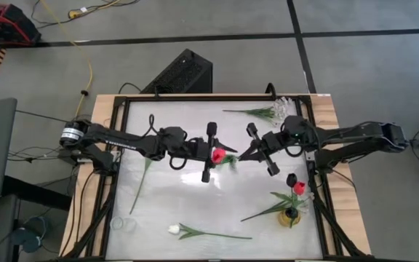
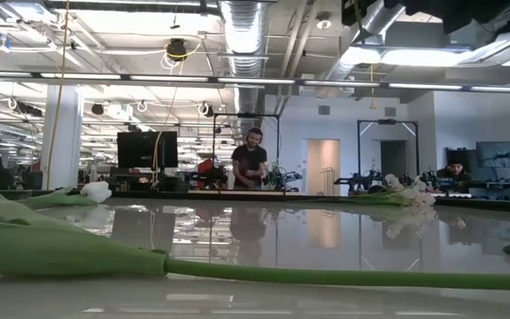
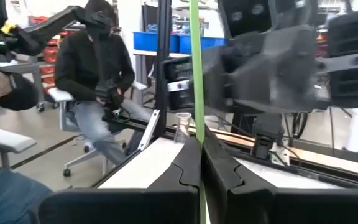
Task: Sort flowers into vase by color
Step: Put the red flower into the yellow vase
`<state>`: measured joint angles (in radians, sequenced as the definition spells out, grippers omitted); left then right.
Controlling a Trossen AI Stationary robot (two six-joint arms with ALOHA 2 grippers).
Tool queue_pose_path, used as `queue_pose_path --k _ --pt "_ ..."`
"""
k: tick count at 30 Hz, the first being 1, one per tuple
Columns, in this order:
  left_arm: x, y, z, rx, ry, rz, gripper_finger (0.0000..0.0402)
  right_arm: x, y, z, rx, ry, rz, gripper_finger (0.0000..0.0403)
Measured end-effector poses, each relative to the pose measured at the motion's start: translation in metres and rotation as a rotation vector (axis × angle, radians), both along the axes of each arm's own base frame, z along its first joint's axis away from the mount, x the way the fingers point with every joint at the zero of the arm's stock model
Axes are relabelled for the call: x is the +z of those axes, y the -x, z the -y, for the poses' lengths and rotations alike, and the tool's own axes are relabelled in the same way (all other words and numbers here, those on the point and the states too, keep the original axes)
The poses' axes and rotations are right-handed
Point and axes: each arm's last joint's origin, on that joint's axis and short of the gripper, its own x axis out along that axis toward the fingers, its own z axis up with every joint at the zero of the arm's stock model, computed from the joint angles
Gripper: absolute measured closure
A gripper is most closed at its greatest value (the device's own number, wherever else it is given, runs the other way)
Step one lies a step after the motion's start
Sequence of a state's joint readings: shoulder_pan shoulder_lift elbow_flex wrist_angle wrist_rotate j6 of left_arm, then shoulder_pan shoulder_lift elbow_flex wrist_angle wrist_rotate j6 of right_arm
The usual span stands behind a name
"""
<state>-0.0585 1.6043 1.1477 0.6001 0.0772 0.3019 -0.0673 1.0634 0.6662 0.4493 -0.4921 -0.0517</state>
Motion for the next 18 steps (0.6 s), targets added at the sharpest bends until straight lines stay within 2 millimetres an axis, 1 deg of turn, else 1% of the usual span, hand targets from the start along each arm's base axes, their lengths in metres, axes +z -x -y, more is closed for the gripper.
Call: queue_pose_path --k 5,10,14,16,18 --pt "0.0065 0.0012 0.0021 -0.022 0.008 0.068 0.0255 -0.0009 -0.0015 0.0008 -0.025 -0.001 -0.002 0.0379" --pt "0.0070 0.0013 0.0031 -0.042 0.025 0.071 0.0246 -0.0008 -0.0017 0.0015 -0.046 -0.002 -0.001 0.0375" --pt "0.0083 0.0016 0.0031 -0.046 0.045 0.082 0.0262 -0.0009 -0.0017 0.0015 -0.048 -0.002 -0.002 0.0375" --pt "0.0082 0.0016 0.0031 -0.045 0.044 0.081 0.0283 -0.0009 -0.0017 0.0014 -0.048 -0.002 -0.002 0.0375" --pt "0.0094 0.0018 0.0028 -0.035 0.040 0.094 0.0316 -0.0009 -0.0017 0.0014 -0.048 -0.003 -0.002 0.0372"
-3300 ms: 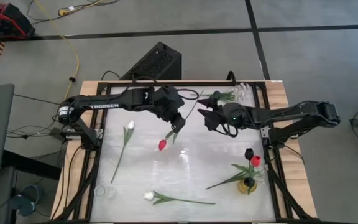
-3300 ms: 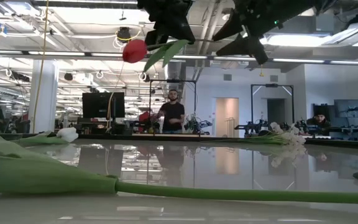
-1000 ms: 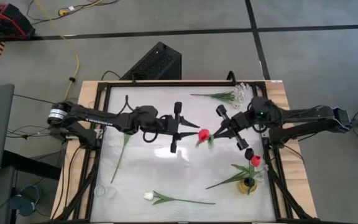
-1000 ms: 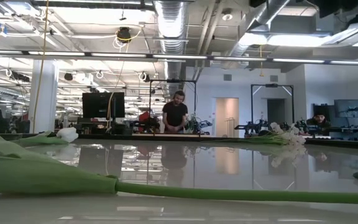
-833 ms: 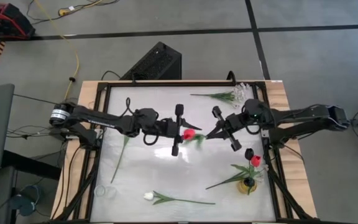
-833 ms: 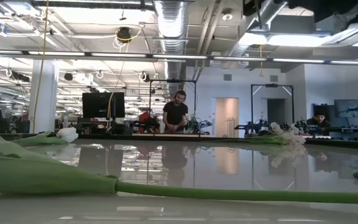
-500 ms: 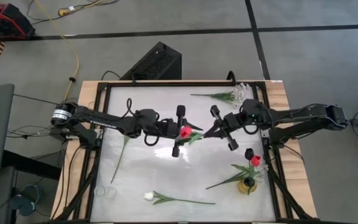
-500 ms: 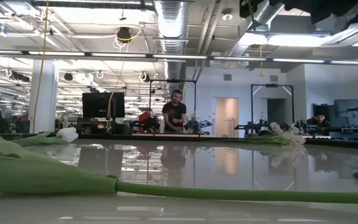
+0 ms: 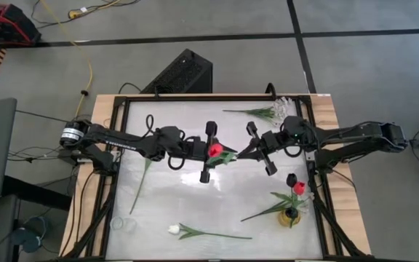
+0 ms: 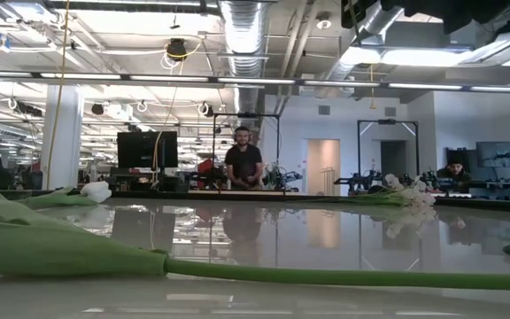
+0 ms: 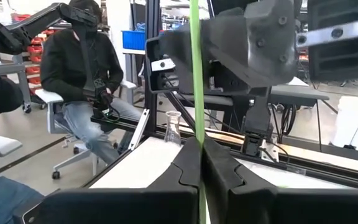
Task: Sort flowers into vase by color
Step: Put the red flower into the yellow vase
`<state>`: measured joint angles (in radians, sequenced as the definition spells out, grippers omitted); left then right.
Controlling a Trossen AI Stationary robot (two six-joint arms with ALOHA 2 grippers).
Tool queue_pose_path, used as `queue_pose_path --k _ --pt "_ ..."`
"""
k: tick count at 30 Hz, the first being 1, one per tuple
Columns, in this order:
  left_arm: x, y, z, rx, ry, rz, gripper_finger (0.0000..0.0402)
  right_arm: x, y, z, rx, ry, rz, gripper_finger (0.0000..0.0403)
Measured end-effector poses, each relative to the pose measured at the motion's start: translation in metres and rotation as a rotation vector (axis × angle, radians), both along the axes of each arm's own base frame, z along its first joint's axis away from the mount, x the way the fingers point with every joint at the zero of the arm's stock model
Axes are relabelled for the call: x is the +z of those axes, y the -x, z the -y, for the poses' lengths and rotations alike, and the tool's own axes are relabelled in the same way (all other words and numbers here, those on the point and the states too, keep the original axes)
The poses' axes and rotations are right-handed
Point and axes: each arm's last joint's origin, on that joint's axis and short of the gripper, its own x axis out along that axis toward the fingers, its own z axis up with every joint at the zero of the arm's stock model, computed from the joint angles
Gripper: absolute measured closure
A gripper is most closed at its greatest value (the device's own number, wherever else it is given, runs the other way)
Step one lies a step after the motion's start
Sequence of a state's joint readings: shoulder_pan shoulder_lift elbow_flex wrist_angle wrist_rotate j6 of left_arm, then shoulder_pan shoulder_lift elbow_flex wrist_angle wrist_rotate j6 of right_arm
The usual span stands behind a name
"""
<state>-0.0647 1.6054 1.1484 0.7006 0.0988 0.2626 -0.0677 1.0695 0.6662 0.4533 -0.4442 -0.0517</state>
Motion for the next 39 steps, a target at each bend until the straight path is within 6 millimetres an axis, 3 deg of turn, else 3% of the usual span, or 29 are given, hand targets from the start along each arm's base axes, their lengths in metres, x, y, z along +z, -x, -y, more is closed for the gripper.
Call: queue_pose_path --k 3,5,12,22,26,33,39 --pt "0.001 0.000 -0.001 0.037 0.008 0.009 0.0380 -0.001 0.000 0.000 0.000 -0.003 -0.009 0.0359" --pt "0.001 0.000 -0.002 0.053 0.017 0.007 0.0393 -0.001 0.000 0.000 0.001 -0.021 -0.022 0.0352" --pt "0.001 0.000 -0.001 0.054 0.025 0.004 0.0400 0.001 0.003 0.001 -0.001 -0.098 -0.046 0.0322" --pt "0.019 0.015 -0.002 0.078 0.015 0.024 0.0401 0.013 0.036 0.008 -0.047 -0.107 -0.100 0.0183" --pt "0.024 0.022 0.002 0.057 0.016 -0.003 0.0401 0.018 0.054 0.008 -0.062 -0.121 -0.115 0.0153" --pt "0.019 0.021 0.034 -0.156 0.022 -0.008 0.0401 0.022 0.080 0.005 -0.064 -0.148 -0.154 0.0148" --pt "-0.008 0.002 0.078 -0.267 0.065 0.071 0.0401 0.014 0.086 0.004 -0.072 -0.171 -0.254 0.0148"
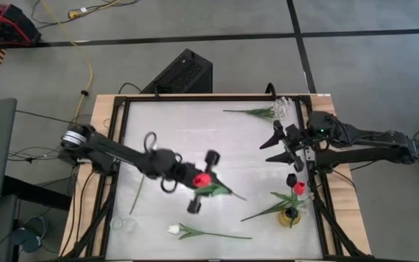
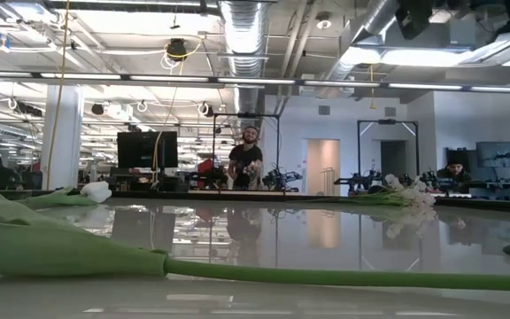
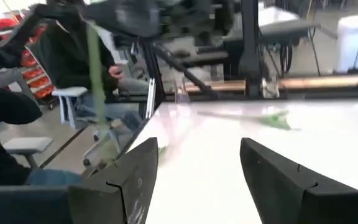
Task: Sort flowers into vase by color
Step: Put the red flower into the yellow vase
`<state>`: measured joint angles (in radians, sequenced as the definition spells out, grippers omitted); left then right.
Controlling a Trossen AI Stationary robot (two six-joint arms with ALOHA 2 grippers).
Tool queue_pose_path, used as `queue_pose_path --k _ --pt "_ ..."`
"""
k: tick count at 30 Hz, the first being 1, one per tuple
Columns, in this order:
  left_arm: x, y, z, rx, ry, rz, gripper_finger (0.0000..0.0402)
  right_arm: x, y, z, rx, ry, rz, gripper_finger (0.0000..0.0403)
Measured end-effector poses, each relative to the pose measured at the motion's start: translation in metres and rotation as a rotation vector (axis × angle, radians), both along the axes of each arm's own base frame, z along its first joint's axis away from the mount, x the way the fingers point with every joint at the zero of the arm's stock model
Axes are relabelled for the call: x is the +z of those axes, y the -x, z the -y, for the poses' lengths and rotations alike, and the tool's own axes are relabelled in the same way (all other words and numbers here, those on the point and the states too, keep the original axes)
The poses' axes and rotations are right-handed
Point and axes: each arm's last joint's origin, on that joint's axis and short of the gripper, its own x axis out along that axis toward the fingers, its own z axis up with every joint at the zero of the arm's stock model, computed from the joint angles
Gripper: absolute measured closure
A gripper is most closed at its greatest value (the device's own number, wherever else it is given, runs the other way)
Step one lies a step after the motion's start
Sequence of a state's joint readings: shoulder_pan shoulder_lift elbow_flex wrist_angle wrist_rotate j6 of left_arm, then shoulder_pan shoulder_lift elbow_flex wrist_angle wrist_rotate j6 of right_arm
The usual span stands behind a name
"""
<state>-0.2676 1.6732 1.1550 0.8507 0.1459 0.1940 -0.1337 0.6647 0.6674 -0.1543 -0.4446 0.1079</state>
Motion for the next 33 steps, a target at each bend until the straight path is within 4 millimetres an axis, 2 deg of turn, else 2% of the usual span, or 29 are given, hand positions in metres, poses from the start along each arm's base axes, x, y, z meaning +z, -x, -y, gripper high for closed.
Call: queue_pose_path --k 4,8,14,18,23,27,33 --pt "-0.020 -0.027 0.033 -0.041 0.010 -0.008 0.0401 -0.009 0.001 -0.001 -0.002 -0.037 -0.107 0.0148" --pt "-0.020 -0.059 0.063 -0.093 -0.015 0.020 0.0401 -0.016 0.007 -0.004 0.011 -0.057 -0.196 0.0148" --pt "-0.038 -0.115 0.087 -0.085 -0.075 -0.046 0.0401 -0.020 0.022 -0.011 -0.027 -0.068 -0.233 0.0148" --pt "-0.042 -0.144 0.092 -0.070 -0.100 -0.058 0.0401 -0.025 0.034 -0.015 -0.029 -0.054 -0.200 0.0148" --pt "-0.048 -0.169 0.091 -0.034 -0.173 -0.067 0.0401 -0.028 0.049 -0.016 -0.058 -0.064 -0.146 0.0148" --pt "-0.048 -0.180 0.081 -0.012 -0.170 -0.054 0.0402 -0.031 0.058 -0.017 -0.051 -0.075 -0.107 0.0148" --pt "-0.046 -0.185 0.064 0.019 -0.166 -0.050 0.0401 -0.036 0.068 -0.017 -0.048 -0.066 -0.078 0.0148"
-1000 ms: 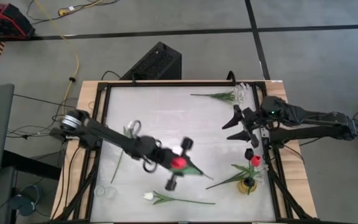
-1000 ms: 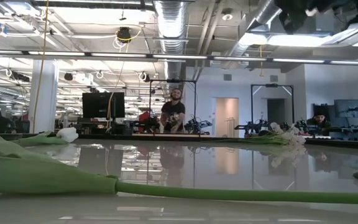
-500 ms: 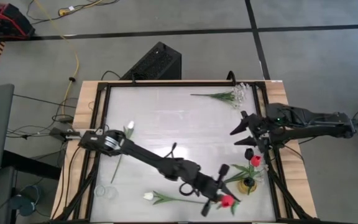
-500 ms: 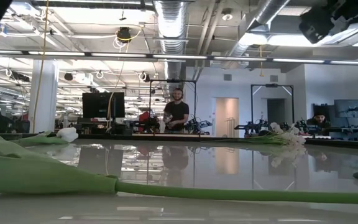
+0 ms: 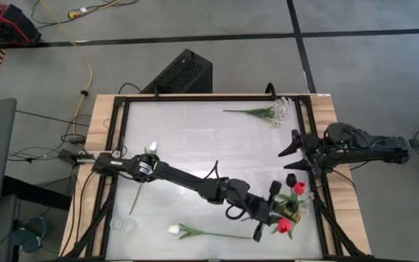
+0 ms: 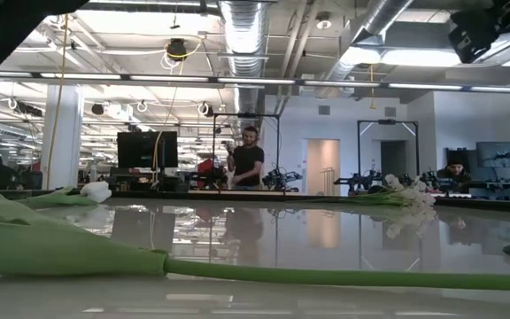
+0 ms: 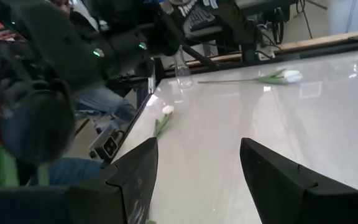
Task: Sort flowers into vase by color
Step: Put the red flower into the yellow vase
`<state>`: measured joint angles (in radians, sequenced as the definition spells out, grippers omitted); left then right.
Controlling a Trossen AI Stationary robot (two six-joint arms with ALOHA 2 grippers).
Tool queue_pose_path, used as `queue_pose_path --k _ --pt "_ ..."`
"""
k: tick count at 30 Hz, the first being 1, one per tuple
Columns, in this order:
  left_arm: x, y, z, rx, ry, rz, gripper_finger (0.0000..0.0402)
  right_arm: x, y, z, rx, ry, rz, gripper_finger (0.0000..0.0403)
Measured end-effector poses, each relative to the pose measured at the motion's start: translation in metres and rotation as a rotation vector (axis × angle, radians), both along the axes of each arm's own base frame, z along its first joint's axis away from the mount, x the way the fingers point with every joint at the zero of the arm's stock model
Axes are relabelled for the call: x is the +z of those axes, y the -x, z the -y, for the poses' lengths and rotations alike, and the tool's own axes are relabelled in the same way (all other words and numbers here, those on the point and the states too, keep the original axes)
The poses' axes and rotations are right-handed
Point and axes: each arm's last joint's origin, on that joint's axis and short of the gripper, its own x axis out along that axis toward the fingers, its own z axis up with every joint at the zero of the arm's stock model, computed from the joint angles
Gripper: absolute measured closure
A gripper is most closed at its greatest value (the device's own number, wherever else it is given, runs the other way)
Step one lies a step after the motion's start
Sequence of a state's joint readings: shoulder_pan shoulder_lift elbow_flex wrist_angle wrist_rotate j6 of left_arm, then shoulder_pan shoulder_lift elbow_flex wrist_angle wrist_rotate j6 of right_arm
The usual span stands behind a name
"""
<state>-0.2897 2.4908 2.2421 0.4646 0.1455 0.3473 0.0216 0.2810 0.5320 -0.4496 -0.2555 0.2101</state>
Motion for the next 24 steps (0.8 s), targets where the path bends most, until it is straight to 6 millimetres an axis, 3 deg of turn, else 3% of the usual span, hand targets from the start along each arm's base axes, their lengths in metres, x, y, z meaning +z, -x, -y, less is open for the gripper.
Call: queue_pose_path --k 8,18,24 --pt "-0.002 -0.004 -0.012 0.018 0.006 -0.021 0.0401 0.001 0.002 0.000 0.002 0.007 0.021 0.0148" --pt "-0.006 -0.005 -0.013 0.013 0.002 -0.068 0.0401 0.002 0.002 0.000 0.006 0.015 0.027 0.0148" --pt "-0.006 -0.007 -0.020 0.021 0.160 -0.134 0.0401 0.003 0.002 0.000 0.005 0.015 0.037 0.0148"
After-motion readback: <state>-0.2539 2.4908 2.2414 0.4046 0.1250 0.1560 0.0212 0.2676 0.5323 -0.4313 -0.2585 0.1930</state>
